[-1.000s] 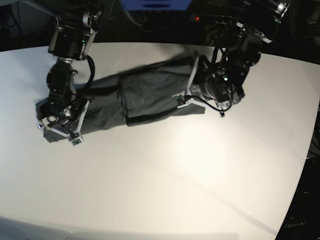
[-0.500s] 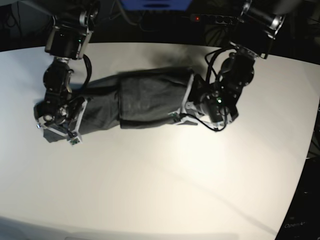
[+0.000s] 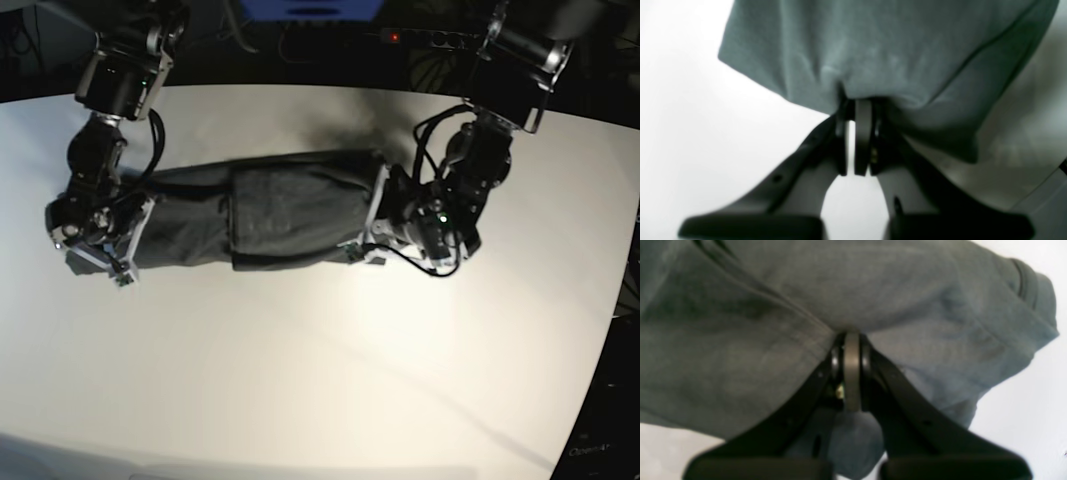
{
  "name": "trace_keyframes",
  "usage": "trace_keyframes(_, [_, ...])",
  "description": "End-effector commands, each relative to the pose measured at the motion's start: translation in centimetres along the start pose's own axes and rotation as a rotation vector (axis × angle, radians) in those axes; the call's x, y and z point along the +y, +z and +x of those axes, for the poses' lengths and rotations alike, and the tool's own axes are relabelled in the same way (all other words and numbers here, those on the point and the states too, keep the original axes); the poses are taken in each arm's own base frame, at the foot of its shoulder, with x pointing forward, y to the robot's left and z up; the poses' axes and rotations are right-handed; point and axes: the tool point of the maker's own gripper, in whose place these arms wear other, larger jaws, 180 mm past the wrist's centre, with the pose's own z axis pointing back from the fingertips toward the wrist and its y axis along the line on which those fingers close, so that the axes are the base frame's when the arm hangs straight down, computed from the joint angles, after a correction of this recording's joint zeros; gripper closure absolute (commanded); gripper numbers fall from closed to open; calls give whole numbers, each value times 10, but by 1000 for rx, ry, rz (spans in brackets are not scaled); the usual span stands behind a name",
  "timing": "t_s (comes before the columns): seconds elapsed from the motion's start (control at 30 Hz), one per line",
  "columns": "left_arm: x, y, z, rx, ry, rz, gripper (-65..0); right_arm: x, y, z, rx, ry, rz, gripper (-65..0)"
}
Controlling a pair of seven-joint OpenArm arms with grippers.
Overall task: Fold the T-shirt properly
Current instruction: 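Move the left gripper to the folded end and press it flat, then release the strip end with the right gripper and move it aside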
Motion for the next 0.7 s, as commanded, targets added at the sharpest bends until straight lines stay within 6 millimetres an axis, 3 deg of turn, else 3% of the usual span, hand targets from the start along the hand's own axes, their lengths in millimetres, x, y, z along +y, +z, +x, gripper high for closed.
trace_keyframes(0.0, [10,2,-8,40,-5,39,-31,-12,0,-23,100,-2,-37,-3])
trace_keyframes(0.4, [22,5,-6,51,-17,86,-31,-26,2,-45,126,-92,-50,-3])
trace_keyframes(0.67, [22,7,-4,45,-20,93,-31,-32,9,-37,94,-94,-74,-3])
